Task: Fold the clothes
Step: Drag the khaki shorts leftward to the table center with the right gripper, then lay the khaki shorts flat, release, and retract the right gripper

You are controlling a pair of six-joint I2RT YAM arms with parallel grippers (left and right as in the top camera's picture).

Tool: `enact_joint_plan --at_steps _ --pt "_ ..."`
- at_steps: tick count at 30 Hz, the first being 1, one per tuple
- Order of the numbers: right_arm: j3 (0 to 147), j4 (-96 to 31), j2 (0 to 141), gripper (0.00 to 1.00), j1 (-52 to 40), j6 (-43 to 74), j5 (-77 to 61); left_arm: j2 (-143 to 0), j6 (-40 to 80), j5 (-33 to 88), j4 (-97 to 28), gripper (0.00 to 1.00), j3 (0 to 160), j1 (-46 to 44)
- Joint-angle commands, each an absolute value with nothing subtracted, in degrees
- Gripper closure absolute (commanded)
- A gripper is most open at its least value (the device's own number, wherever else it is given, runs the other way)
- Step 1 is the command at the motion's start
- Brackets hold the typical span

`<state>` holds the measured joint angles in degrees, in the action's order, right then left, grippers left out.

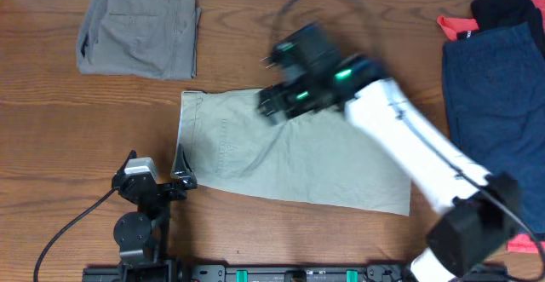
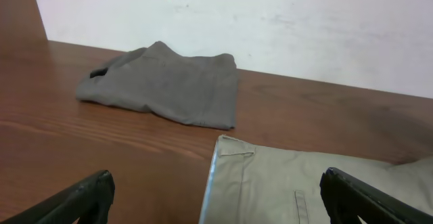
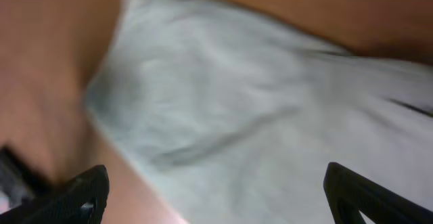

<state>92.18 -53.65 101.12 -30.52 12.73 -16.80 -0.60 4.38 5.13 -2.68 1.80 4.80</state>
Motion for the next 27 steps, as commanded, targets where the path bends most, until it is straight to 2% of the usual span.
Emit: enact_joint_plan --at_steps 1,7,12,18,27 --pt "92.71 -57.28 97.51 0.01 -21.37 16.62 -15.86 -0.23 3.64 5.08 -3.53 0.02 0.23 4.73" --pt "92.31 -67.26 97.76 0.01 -6.94 16.91 -13.43 -0.23 3.64 5.08 -3.53 0.02 0.23 4.73" --pt "89.41 -72.9 97.78 0.01 0.38 17.19 -11.14 -0.23 3.64 5.08 -3.53 0.02 0.23 4.73" --pt "79.29 -69.1 97.78 0.01 2.98 17.3 -10.7 -0.23 3.64 5.08 -3.53 0.02 0.23 4.73" --pt "64.45 -56.66 97.78 0.01 2.98 17.72 -8.84 -0.23 3.64 5.08 -3.53 0.02 0.23 4.73"
